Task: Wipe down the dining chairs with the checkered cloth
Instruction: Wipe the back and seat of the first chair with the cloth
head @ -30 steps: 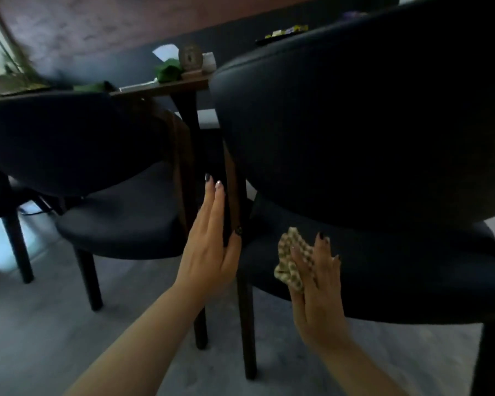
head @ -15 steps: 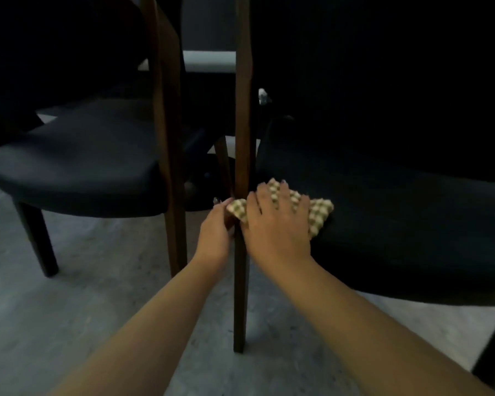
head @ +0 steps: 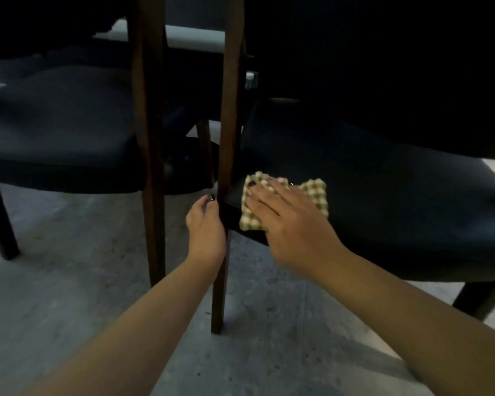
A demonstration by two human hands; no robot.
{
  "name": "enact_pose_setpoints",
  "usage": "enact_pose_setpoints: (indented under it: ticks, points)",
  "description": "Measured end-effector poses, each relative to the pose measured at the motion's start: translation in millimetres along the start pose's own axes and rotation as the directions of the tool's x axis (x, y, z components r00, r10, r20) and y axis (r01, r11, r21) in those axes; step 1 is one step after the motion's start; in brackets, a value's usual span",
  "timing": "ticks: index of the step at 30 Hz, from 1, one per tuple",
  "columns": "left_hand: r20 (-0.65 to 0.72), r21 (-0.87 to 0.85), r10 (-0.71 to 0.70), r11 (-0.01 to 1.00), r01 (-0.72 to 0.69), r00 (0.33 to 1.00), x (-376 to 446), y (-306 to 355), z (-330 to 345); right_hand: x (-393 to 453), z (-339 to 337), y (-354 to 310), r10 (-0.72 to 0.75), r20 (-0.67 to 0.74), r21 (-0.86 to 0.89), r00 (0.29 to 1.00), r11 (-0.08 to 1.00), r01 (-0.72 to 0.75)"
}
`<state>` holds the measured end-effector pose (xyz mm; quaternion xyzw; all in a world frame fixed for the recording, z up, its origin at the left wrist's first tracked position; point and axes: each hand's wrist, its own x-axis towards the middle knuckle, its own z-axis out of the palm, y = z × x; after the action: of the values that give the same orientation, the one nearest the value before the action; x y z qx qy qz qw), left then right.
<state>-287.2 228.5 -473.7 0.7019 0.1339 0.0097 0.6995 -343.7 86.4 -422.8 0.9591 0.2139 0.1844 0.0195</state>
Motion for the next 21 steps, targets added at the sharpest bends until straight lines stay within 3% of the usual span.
enact_pose_setpoints:
  ticks: [2,4,8,11,17,21]
  points:
    - [-0.195,-0.029,-0.074,0.997,0.07,0.978,-9.6,2.7,9.8,6.7,1.9,-6.6,0.041,0.033,-0.001,0.999,0.999,-0.041]
    - [-0.264,-0.133,-0.204,0.976,0.174,0.943,-19.8,7.3,18.4,7.1,3.8,-7.1,0.046,0.062,-0.04,0.997,0.998,-0.043]
    - [-0.087,-0.316,-0.353,0.897,0.31,0.932,-38.3,5.8,37.5,-14.1,0.6,7.2,-0.033,0.08,-0.133,0.996,0.99,0.044]
    - [0.061,-0.404,-0.372,0.839,0.364,0.926,-50.1,8.6,53.6,-41.0,-2.9,24.9,-0.081,0.057,-0.198,0.995,0.976,0.091]
    - [0.082,-0.412,-0.323,0.85,0.327,0.943,-62.1,4.6,71.2,-123.1,-2.1,88.9,-0.083,-0.171,-0.154,0.982,0.986,0.056]
    - [0.076,-0.417,-0.297,0.857,0.301,0.952,-62.3,0.8,73.7,-185.5,-7.3,136.2,0.059,-0.241,-0.155,0.969,0.983,-0.099]
